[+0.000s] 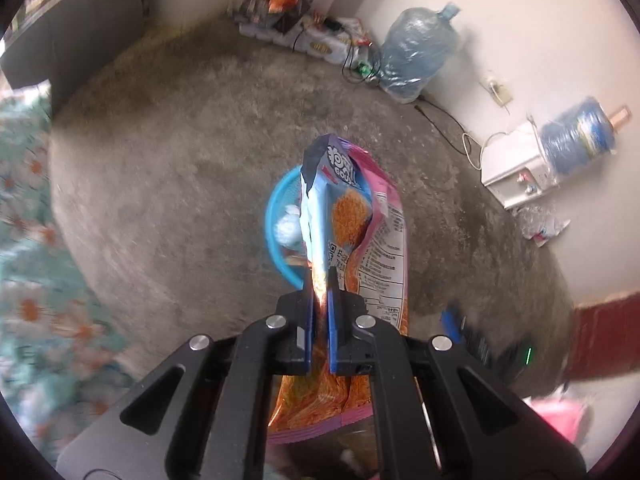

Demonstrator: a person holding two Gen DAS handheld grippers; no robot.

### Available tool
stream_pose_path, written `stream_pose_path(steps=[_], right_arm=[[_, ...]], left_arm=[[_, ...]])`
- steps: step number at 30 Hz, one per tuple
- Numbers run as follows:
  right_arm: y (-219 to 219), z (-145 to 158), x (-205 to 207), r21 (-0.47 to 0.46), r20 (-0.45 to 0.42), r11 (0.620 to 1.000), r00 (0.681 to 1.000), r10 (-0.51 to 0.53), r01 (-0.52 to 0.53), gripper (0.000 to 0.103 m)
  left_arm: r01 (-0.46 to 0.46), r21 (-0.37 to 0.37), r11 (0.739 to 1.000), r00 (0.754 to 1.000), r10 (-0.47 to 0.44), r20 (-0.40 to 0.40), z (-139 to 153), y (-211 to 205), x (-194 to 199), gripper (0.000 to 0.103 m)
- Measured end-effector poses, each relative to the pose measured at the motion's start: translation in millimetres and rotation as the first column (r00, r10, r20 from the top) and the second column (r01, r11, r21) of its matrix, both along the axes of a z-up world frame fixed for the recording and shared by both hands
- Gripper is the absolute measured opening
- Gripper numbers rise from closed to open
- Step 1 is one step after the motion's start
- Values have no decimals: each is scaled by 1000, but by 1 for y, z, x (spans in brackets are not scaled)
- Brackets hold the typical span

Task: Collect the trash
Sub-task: 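Open left tool to drop the snack bag into the wastebasket, then move both open tools back toward the bed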

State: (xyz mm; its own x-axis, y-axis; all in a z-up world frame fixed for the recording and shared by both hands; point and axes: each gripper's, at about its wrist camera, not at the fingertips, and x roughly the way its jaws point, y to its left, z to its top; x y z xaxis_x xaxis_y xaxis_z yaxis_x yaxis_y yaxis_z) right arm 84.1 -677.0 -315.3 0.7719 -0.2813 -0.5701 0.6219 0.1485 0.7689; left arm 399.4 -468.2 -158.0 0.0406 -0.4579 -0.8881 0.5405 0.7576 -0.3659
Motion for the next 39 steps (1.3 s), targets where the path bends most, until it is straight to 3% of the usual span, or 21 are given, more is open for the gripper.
stream_pose_path(steps=[3, 8, 14, 15, 17, 20, 24, 30, 35, 39], right_arm=[[13, 4, -13, 10, -16, 1000, 1000, 7, -7, 40], [16, 7, -21, 0, -45, 999, 998, 40, -40, 40], [14, 3, -26, 25, -5, 999, 1000, 27, -27, 40], [14, 2, -27, 31, -8, 999, 1000, 26, -26, 40], [14, 0, -26, 40, -3, 999, 1000, 31, -30, 40], [16, -2, -23, 50, -8, 998, 999, 40, -40, 40], [17, 1, -21, 28, -21, 999, 999, 44, -43, 40], [18, 12, -21, -36, -51, 998, 998, 43, -45, 40], [24, 26, -15, -82, -82, 995, 995, 55, -62, 40], [41, 55, -1, -142, -91, 984, 991, 96, -108, 40]], left_arm=[[-12, 1, 1000, 1000, 12, -8, -21, -37, -2, 4], [12, 95, 995, 998, -18, 55, -59, -101, -12, 5], [-81, 131, 988, 996, 84, -11, -98, -138, -4, 6], [-98, 136, 986, 995, 99, -3, -104, -143, -4, 10], [-105, 145, 984, 994, 108, -8, -114, -150, -5, 31], [-158, 131, 979, 983, 168, -71, -122, -143, -4, 46], [-179, 125, 976, 977, 191, -92, -122, -128, 0, 50], [-156, 61, 986, 985, 160, -69, -79, -100, 9, 50], [-43, -7, 999, 998, 43, 42, 1, -52, 1, 50], [92, -67, 993, 979, -79, 186, 80, 18, -33, 54]])
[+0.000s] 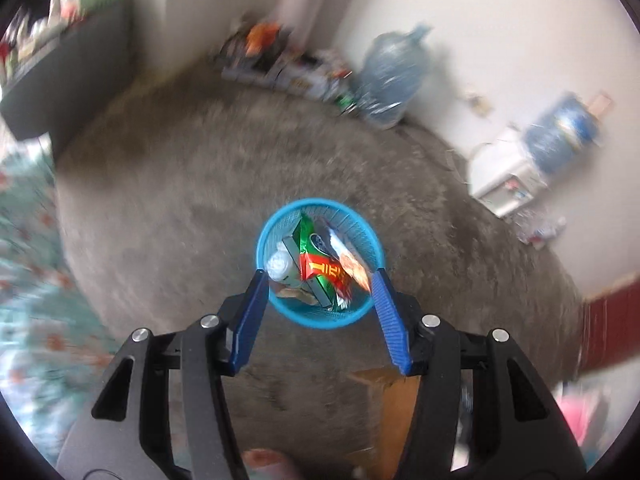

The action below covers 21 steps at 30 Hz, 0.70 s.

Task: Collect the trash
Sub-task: 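Move both open tools back toward the bed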

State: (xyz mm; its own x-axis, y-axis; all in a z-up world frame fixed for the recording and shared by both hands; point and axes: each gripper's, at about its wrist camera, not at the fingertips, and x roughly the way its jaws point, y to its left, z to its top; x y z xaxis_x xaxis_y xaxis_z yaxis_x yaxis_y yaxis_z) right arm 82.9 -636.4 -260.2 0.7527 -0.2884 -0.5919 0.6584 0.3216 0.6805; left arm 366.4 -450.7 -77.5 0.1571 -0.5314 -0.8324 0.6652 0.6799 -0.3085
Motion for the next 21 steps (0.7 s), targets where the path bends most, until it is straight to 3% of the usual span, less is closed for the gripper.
stream_pose_path(steps=[5, 8, 11, 16, 21], right_arm=[[42, 68, 23, -183, 11, 976, 993, 119, -115, 40], [74, 112, 30, -285, 21, 942, 981, 190, -177, 48], [115, 159, 33, -406, 20, 880, 960, 279, -247, 55], [186, 218, 30, -531, -1, 780, 921, 388, -330, 71], [248, 253, 24, -595, -41, 694, 878, 477, -405, 87]], left_arm=[[42, -63, 997, 983, -30, 182, 70, 99, -60, 75], [-44, -120, 992, 971, 71, 229, 97, 153, -87, 82], [-162, -193, 968, 946, 208, 248, 118, 211, -115, 88], [-370, -197, 908, 875, 412, 255, 125, 280, -159, 94], [-559, -162, 813, 780, 582, 231, 113, 333, -188, 94]])
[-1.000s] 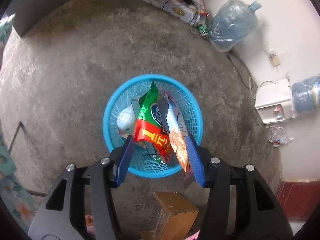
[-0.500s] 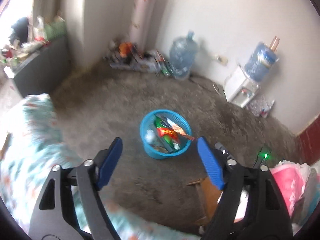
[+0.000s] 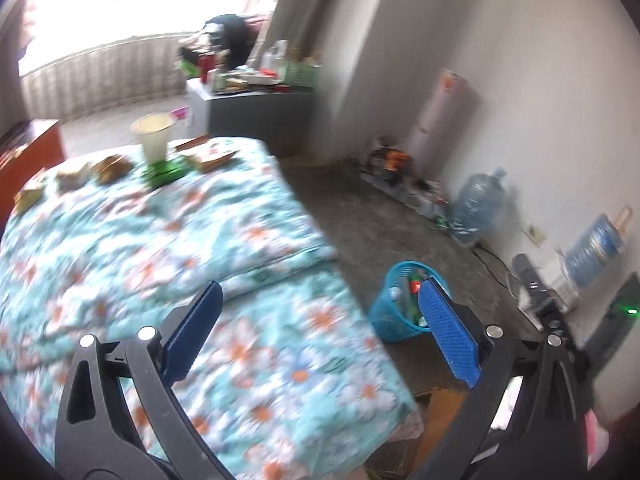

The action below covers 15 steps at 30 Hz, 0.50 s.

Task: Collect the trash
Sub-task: 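Move both open tools back toward the bed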

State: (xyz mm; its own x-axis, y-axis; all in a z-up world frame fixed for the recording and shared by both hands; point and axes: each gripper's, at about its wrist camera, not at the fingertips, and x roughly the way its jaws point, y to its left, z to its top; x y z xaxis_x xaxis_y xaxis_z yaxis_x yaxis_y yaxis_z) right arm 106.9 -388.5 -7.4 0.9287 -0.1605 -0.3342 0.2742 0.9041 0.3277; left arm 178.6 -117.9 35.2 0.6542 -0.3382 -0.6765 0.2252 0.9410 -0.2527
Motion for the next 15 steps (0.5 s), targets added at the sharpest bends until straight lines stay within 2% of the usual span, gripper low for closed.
stream_pose_path(steps=[4, 8, 10, 11, 15], right_arm=[[46, 17, -9, -121, -47, 992, 999, 27, -33, 96], [75, 19, -17, -210, -157, 974, 986, 54, -87, 96], [87, 12, -22, -269, -244, 956, 969, 49, -116, 96], [93, 8, -26, -297, -283, 945, 958, 48, -135, 96], [102, -10, -38, -327, -402, 926, 915, 43, -187, 96]], left_arm=[[-78, 41, 996, 997, 79, -10, -12, 26, -24, 94], [-130, 65, 989, 991, 130, 2, -25, 44, -48, 94], [-149, 106, 983, 989, 148, 16, -35, 50, -64, 94], [-170, 156, 973, 985, 170, 18, -42, 50, -70, 94], [-172, 231, 958, 981, 188, -48, -63, 54, -84, 94]])
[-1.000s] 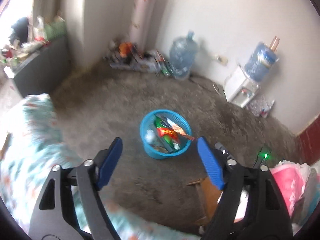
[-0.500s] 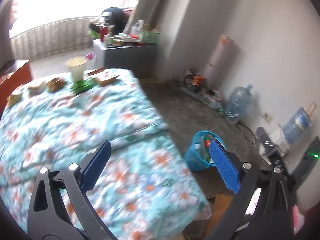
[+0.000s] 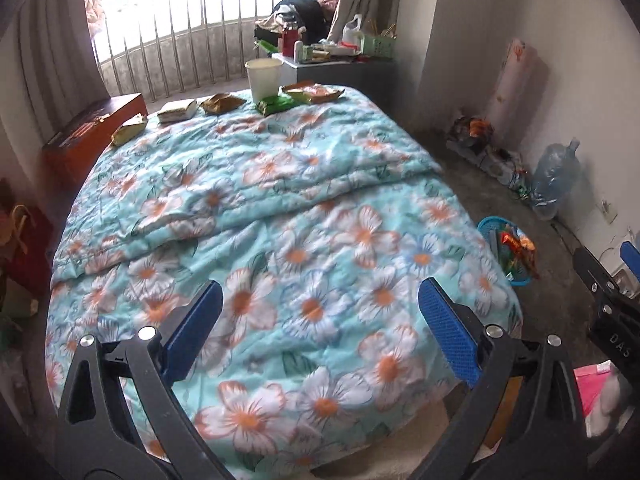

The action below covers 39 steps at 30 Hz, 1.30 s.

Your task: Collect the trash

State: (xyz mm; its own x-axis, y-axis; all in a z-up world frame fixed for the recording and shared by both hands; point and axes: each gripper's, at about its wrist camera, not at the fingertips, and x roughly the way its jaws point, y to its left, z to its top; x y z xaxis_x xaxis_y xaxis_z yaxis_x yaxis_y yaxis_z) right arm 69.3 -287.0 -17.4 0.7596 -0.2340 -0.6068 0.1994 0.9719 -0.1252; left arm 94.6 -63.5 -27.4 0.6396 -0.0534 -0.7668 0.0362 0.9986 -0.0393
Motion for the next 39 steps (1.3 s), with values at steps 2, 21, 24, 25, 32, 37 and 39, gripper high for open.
stream_pose_path(steps=[2, 21, 24, 25, 32, 37, 39], right_arm=[[1, -11, -7, -16, -54, 1000, 999, -8, 7, 96], [8, -19, -31, -19, -124, 999, 992, 38, -40, 96], [9, -19, -33, -11, -135, 999, 990, 43, -45, 96], [8, -19, -34, -10, -138, 999, 989, 43, -45, 96], [-1, -16, -44, -10, -148, 1000, 989, 10, -11, 96], [-12, -14, -52, 3, -146, 1000, 989, -21, 21, 96], [-16, -13, -54, 4, -143, 999, 989, -31, 32, 96]], left_arm=[[-23, -12, 1000, 999, 23, -22, -9, 4, -9, 94], [-85, 68, 994, 994, 89, -65, -13, 21, -34, 94], [-88, 61, 994, 994, 91, -55, -11, 22, -36, 94], [-88, 59, 994, 995, 91, -51, -10, 22, -36, 94], [-60, 40, 997, 997, 62, -39, -5, 13, -36, 94], [-27, 27, 999, 999, 28, -34, -2, 2, -38, 94], [-20, 30, 999, 999, 21, -26, 0, -1, -38, 94]])
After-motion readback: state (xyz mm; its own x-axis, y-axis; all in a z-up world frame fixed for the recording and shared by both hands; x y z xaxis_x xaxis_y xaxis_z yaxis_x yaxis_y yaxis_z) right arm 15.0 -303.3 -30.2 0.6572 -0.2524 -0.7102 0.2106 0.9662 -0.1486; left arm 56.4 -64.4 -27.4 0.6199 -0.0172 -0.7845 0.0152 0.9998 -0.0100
